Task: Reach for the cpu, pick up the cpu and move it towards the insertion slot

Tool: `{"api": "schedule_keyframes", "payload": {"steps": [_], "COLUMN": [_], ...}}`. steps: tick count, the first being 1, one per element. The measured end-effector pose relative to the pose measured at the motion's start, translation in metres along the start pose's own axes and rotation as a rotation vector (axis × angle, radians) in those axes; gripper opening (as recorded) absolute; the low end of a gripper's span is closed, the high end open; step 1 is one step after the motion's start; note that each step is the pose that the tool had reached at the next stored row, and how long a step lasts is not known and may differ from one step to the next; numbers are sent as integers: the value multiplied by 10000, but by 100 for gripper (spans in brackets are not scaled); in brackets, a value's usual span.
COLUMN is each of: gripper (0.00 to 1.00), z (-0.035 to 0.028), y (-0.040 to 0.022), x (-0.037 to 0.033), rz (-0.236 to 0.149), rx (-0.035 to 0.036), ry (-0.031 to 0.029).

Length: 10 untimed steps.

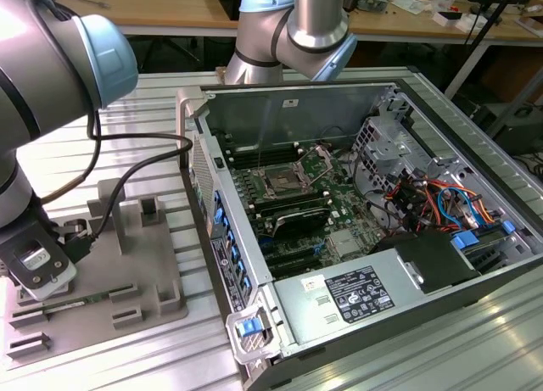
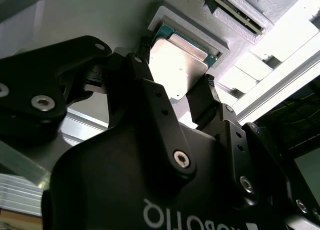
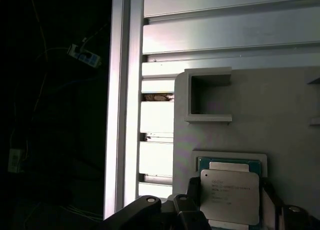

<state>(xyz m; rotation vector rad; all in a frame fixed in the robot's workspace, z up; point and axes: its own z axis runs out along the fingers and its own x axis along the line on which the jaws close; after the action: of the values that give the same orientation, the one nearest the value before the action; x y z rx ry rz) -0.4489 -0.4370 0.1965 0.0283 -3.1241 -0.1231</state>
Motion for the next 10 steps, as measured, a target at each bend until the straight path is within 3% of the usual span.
{"api": "schedule_keyframes", "payload": {"steps": [10], "gripper": [55], "z": [-69], "y": [5], "x": [1], "rz": [0], "rx": [0], "ry": [0]}}
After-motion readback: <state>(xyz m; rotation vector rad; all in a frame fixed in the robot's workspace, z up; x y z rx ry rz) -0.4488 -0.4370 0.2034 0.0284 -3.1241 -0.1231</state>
